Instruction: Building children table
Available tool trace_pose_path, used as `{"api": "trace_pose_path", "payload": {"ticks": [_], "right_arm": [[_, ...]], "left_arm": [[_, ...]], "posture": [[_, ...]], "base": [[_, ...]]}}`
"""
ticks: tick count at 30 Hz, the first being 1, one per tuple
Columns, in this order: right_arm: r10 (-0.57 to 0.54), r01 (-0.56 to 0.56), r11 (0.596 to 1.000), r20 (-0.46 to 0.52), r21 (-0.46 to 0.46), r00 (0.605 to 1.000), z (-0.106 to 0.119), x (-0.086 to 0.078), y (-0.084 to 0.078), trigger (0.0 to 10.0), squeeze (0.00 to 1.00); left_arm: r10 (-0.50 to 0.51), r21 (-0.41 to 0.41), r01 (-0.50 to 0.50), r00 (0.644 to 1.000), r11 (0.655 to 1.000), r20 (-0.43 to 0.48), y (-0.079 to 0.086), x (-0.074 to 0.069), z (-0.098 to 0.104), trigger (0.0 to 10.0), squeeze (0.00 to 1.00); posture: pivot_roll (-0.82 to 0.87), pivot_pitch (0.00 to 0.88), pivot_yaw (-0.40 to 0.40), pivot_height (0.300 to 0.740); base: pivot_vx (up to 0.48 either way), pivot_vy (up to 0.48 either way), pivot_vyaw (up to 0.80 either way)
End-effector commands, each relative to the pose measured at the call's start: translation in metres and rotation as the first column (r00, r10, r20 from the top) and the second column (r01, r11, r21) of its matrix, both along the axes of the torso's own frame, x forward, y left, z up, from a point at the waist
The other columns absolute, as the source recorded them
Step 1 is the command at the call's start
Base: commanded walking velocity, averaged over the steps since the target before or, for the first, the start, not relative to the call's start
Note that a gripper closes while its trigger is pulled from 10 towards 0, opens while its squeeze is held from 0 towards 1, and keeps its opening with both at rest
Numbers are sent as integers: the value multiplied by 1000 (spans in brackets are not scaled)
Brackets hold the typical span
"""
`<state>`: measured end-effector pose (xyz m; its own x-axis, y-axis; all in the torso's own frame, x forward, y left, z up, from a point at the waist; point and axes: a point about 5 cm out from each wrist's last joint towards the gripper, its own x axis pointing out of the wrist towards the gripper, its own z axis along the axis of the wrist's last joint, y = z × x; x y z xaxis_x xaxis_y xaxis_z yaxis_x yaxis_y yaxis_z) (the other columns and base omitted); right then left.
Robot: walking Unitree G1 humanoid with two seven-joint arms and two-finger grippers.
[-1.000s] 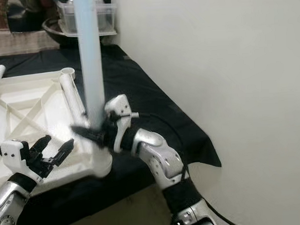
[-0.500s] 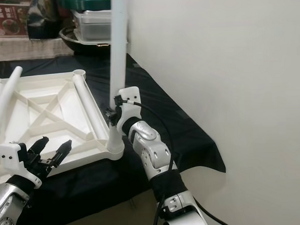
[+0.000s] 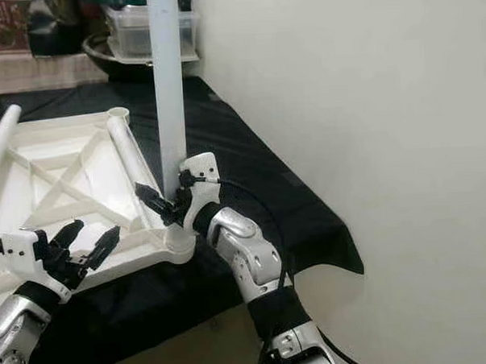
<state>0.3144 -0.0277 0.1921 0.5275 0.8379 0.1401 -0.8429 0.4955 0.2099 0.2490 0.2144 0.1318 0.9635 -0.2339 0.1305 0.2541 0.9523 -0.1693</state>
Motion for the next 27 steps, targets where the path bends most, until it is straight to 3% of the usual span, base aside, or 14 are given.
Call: {"api": "trace_pose_path", "payload": {"ticks": [1, 2, 4, 5, 6, 7, 13, 14, 16, 19, 22, 23, 25, 27], "right_arm": [[239, -241, 970, 56, 32, 969, 12, -18, 11, 10000, 0], [320, -323, 946, 81, 28, 944, 12, -25, 12, 6980, 0], [354, -358, 934, 94, 20, 930, 11, -28, 12, 6980, 0], [336, -339, 941, 88, 16, 938, 8, -25, 13, 1490, 0], [336, -339, 941, 88, 16, 938, 8, -25, 13, 1490, 0], [326, -329, 944, 76, 26, 942, 6, -24, 13, 0, 0], [29, -32, 997, -39, -77, 999, -15, 1, 12, 0, 0], [-177, 159, 973, -94, -170, 980, -28, 14, 4, 0, 0], [-456, 410, 871, -132, -270, 880, -45, 26, -14, 0, 0], [-542, 489, 821, -133, -294, 830, -48, 28, -23, 0, 0], [-550, 498, 815, -129, -296, 825, -48, 27, -23, 0, 0], [-495, 452, 850, -118, -269, 861, -44, 25, -17, 10000, 0], [-323, 308, 939, -83, -149, 943, -29, 16, -4, 10000, 82], [-323, 308, 939, -83, -149, 943, -29, 16, -4, 10000, 82]], "left_arm": [[-7, -11, 7, 1000, 1000, 1, -2, 0, -1, 10000, 0], [-5, -11, 5, 1000, 1000, 2, -2, 0, 0, 10000, 0], [-5, -11, 5, 1000, 1000, 2, -2, 0, 0, 10000, 0], [-3, -11, 3, 1000, 1000, 2, -2, 0, 0, 10000, 0], [-3, -11, 3, 1000, 1000, 2, -2, 0, 0, 10000, 0], [-2, -11, 2, 1000, 1000, 2, -2, 0, 0, 10000, 0], [0, -11, 0, 1000, 1000, 2, -1, -1, 0, 10000, 0], [-1, -11, 1, 1000, 1000, 2, -1, -1, 0, 10000, 0], [-4, -11, 4, 1000, 1000, 2, -2, -1, 0, 10000, 0], [-5, -12, 5, 1000, 1000, 2, -2, -1, 0, 10000, 0], [-5, -12, 5, 1000, 1000, 2, -2, -1, 0, 10000, 0], [-6, -12, 6, 1000, 1000, 1, -3, -1, 0, 10000, 0], [-10, -13, 10, 1000, 1000, 0, -4, 0, -1, 10000, 0], [-10, -13, 10, 1000, 1000, 0, -4, 0, -1, 10000, 0]], "posture": [[157, 0, -143, 740], [157, 0, -143, 740], [157, 0, -143, 740], [165, 0, -148, 740], [165, 0, -148, 740], [165, 0, -148, 740], [163, 0, -143, 740], [161, 0, -140, 740], [157, 0, -138, 740], [159, 0, -137, 740], [159, 0, -137, 740], [154, 0, -133, 740], [151, 0, -134, 740], [151, 0, -134, 740]], "base": [[0, 0, 0], [0, 0, 0], [0, 0, 0], [0, 0, 0], [0, 0, 0], [0, 0, 0], [0, 0, 0], [0, 0, 0], [0, 0, 0], [0, 0, 0], [0, 0, 0], [0, 0, 0], [0, 0, 0], [0, 0, 0]]}}
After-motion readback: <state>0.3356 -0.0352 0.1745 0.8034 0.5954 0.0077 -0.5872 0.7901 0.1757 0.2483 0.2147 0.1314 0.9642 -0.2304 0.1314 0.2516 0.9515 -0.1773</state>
